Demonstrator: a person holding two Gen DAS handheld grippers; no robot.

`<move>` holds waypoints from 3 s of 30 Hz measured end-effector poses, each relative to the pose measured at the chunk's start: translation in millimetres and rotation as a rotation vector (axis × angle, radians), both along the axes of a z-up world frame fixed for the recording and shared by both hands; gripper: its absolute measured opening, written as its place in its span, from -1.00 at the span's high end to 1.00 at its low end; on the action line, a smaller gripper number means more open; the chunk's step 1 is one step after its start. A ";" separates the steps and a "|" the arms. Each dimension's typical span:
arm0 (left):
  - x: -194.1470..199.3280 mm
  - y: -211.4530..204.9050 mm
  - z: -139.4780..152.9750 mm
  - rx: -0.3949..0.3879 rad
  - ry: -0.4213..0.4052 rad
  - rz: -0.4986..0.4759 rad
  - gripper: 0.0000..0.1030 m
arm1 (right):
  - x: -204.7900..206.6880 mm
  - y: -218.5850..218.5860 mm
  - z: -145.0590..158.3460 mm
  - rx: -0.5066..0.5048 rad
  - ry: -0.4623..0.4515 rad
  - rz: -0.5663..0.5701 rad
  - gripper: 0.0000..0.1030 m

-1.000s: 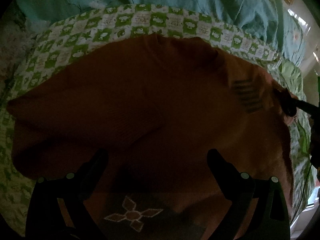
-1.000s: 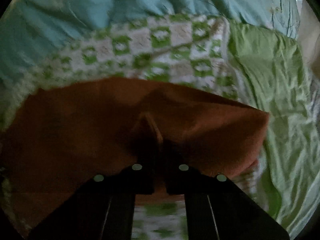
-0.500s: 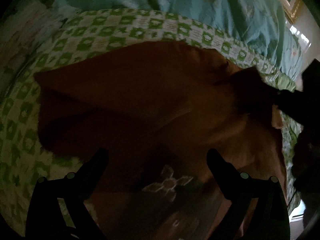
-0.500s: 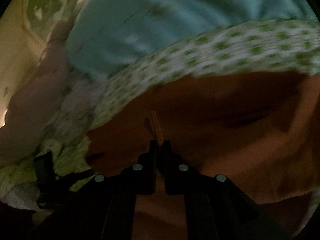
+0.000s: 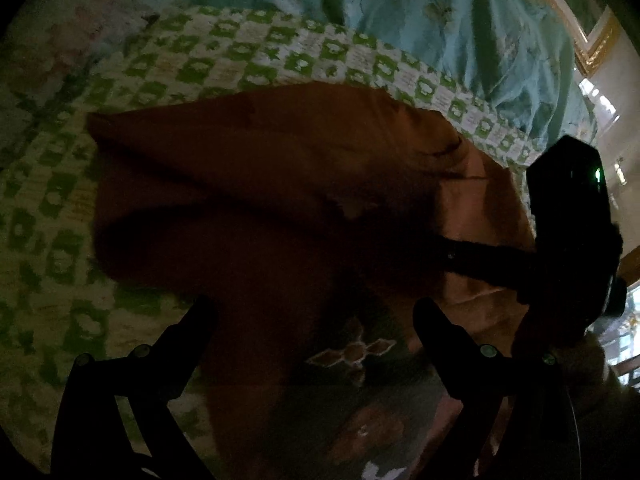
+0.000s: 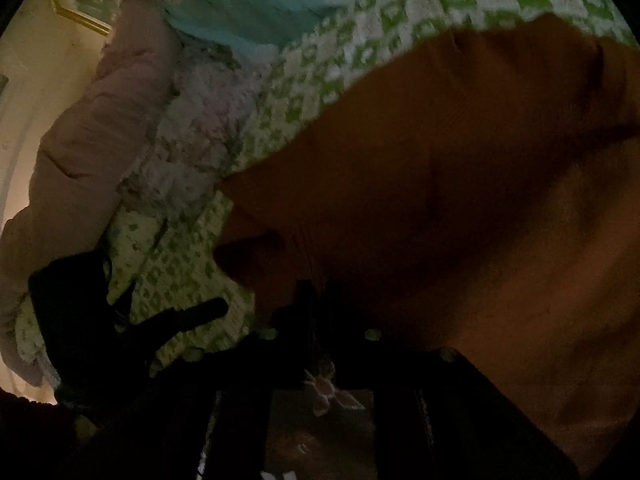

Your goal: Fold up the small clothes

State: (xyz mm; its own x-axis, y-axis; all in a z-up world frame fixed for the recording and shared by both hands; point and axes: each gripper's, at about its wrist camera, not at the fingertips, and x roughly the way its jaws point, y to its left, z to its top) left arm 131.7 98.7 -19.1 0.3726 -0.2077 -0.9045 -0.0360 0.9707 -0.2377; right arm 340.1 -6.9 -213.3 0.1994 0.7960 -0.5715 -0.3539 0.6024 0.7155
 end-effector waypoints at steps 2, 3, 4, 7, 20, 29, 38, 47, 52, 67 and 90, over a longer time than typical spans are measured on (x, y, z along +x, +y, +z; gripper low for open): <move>6.7 -4.1 -5.4 -0.034 0.014 -0.005 -0.92 | -3.9 -10.8 -1.2 0.014 0.006 -0.017 -0.22; 11.6 -6.0 -8.6 -0.058 0.023 -0.005 -0.92 | -4.5 -18.6 0.6 0.032 0.004 -0.024 -0.23; 16.5 -7.3 -11.6 -0.083 0.031 -0.004 -0.92 | -6.0 -27.8 3.1 0.047 -0.004 -0.037 -0.23; 32.4 -14.1 -21.9 -0.129 0.049 0.003 -0.92 | -10.7 -62.6 12.5 0.047 -0.034 -0.118 -0.23; 78.1 -43.3 -30.9 -0.116 0.001 -0.061 0.80 | -38.8 -194.6 16.8 -0.057 -0.054 -0.465 -0.23; 54.1 7.5 -21.5 -0.035 -0.037 0.019 0.82 | -28.2 -250.9 3.9 -0.264 -0.022 -0.655 -0.23; 56.6 3.1 -27.7 -0.031 -0.035 0.016 0.82 | 16.8 -255.3 -26.0 -0.431 0.021 -0.620 -0.14; 44.2 10.3 -24.1 -0.040 0.015 0.027 0.59 | 30.3 -249.1 -28.6 -0.479 0.041 -0.602 0.30; 34.5 26.4 4.7 -0.085 -0.028 0.056 -0.11 | 8.6 -243.1 0.7 -0.393 -0.014 -0.615 -0.09; 102.0 25.2 -12.6 0.127 0.042 0.054 0.73 | -32.2 -137.8 15.7 -0.254 -0.034 -0.406 -0.09; 113.4 -88.5 35.7 -0.368 -0.137 -0.128 0.86 | -36.6 -173.3 9.4 -0.229 -0.008 -0.504 -0.09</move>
